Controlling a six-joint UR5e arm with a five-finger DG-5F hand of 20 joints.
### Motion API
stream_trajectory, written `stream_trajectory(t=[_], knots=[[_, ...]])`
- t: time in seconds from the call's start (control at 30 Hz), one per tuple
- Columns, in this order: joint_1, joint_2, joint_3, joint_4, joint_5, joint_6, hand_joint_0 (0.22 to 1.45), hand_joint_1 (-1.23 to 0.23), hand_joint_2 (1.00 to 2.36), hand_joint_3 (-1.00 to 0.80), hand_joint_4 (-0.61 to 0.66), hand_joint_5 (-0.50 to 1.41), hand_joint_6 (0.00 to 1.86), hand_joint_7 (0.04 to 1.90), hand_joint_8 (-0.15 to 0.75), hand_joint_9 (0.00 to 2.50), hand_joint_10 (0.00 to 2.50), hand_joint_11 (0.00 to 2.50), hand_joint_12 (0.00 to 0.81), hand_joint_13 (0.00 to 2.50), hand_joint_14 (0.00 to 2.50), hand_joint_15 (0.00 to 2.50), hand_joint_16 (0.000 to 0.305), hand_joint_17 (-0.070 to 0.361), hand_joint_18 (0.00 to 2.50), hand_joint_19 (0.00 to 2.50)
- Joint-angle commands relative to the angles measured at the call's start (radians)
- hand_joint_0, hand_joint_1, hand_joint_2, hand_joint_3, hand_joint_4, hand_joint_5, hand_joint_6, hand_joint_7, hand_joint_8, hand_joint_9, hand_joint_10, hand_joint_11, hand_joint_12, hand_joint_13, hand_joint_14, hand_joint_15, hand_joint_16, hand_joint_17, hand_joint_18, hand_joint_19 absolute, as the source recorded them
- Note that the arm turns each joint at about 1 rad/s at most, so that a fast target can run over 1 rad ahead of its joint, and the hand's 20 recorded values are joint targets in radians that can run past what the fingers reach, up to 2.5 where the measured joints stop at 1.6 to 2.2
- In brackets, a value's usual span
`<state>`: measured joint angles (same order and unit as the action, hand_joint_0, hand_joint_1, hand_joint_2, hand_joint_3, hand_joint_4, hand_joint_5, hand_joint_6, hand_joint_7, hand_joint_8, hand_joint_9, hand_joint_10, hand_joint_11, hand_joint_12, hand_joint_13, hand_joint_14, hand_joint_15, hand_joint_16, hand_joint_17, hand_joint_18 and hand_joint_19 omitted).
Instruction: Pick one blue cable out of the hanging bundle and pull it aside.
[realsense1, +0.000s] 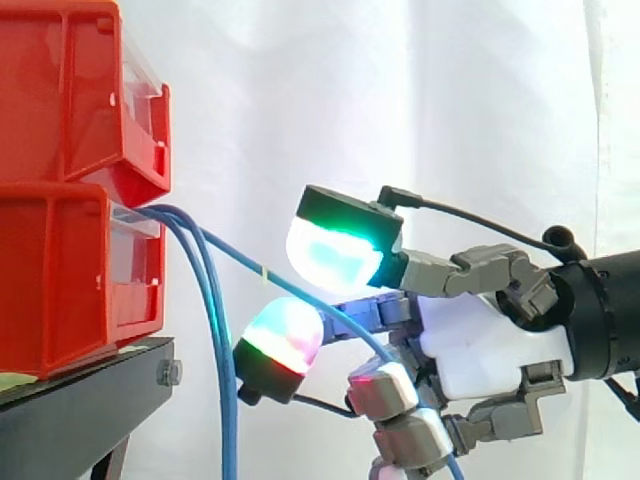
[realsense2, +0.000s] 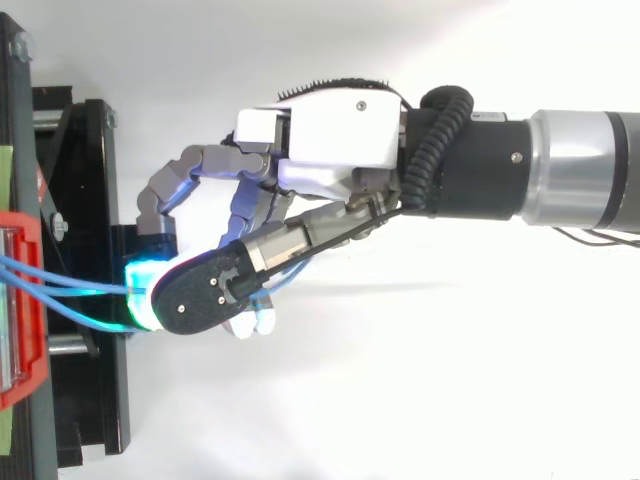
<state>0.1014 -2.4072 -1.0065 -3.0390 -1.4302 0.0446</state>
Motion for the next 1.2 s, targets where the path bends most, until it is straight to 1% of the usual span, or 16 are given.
stream_trajectory(t=[0.0,0.1,0.33,0.47,0.6,0.67,0.7,0.73,0.77,0.8,0.83,0.87,0.97,1.17], knots=[[0.006,0.0,-0.024,0.046,0.019,0.0,0.47,-0.52,1.0,-0.5,-0.01,-0.12,0.87,0.84,0.251,1.36,0.03,0.84,0.29,1.41,0.03,0.88,0.053,0.119,0.99,0.54],[0.009,-0.001,-0.03,0.063,0.022,0.0,0.47,-0.51,1.0,-0.5,0.0,-0.12,0.87,0.83,0.248,1.38,0.03,0.87,0.289,1.47,0.03,0.93,0.053,0.12,1.0,0.55],[0.012,-0.001,-0.032,0.063,0.022,-0.006,0.47,-0.51,1.0,-0.5,0.02,-0.13,0.87,0.81,0.248,1.38,0.03,0.92,0.299,1.52,0.03,1.03,0.054,0.12,1.01,0.57],[0.012,0.0,-0.032,0.065,0.022,-0.014,0.47,-0.51,1.0,-0.5,0.01,-0.13,0.87,0.8,0.248,1.42,0.03,0.96,0.301,1.55,0.03,1.06,0.054,0.122,1.02,0.57],[0.012,0.0,-0.032,0.062,0.022,-0.012,0.51,-0.51,1.0,-0.5,-0.01,-0.13,0.87,0.84,0.234,1.41,0.03,0.99,0.273,1.54,0.03,1.09,0.051,0.114,0.98,0.59],[0.006,0.0,-0.021,0.06,0.02,-0.012,0.53,-0.52,1.0,-0.5,-0.01,-0.13,0.88,0.84,0.223,1.42,0.03,1.0,0.274,1.53,0.03,1.09,0.05,0.112,0.98,0.61],[0.0,0.0,-0.001,0.04,0.017,-0.012,0.53,-0.52,1.0,-0.5,-0.01,-0.13,0.88,0.85,0.226,1.42,0.03,1.02,0.273,1.53,0.03,1.09,0.049,0.111,0.97,0.6],[-0.005,0.0,0.025,-0.006,0.011,-0.02,0.54,-0.52,1.0,-0.5,-0.01,-0.13,0.88,0.85,0.224,1.42,0.03,1.01,0.272,1.53,0.03,1.09,0.049,0.11,0.97,0.61],[-0.005,0.0,0.025,-0.006,0.011,-0.02,0.54,-0.53,1.0,-0.5,-0.01,-0.13,0.89,0.86,0.22,1.42,0.03,1.01,0.268,1.52,0.03,1.1,0.049,0.11,0.97,0.61],[-0.008,0.0,0.04,-0.047,0.01,-0.025,0.55,-0.53,1.0,-0.49,-0.02,-0.13,0.89,0.86,0.218,1.42,0.03,1.01,0.257,1.52,0.03,1.1,0.048,0.109,0.96,0.61],[-0.008,0.0,0.049,-0.066,0.01,-0.025,0.55,-0.53,1.0,-0.48,-0.01,-0.13,0.89,0.86,0.222,1.42,0.03,1.01,0.266,1.52,0.03,1.09,0.048,0.109,0.96,0.61],[-0.009,0.0,0.06,-0.096,0.008,-0.038,0.56,-0.54,1.0,-0.47,-0.02,-0.13,0.89,0.87,0.222,1.42,0.03,1.02,0.268,1.52,0.03,1.1,0.048,0.108,0.96,0.61],[-0.011,0.0,0.062,-0.118,0.008,-0.04,0.57,-0.56,1.01,-0.42,-0.02,-0.13,0.9,0.87,0.219,1.41,0.03,1.02,0.265,1.51,0.03,1.1,0.047,0.107,0.95,0.61],[-0.012,0.002,0.068,-0.118,0.008,-0.045,0.57,-0.59,1.01,-0.36,-0.03,-0.14,0.91,0.91,0.218,1.4,0.03,1.02,0.261,1.5,0.03,1.1,0.047,0.107,0.95,0.61]])
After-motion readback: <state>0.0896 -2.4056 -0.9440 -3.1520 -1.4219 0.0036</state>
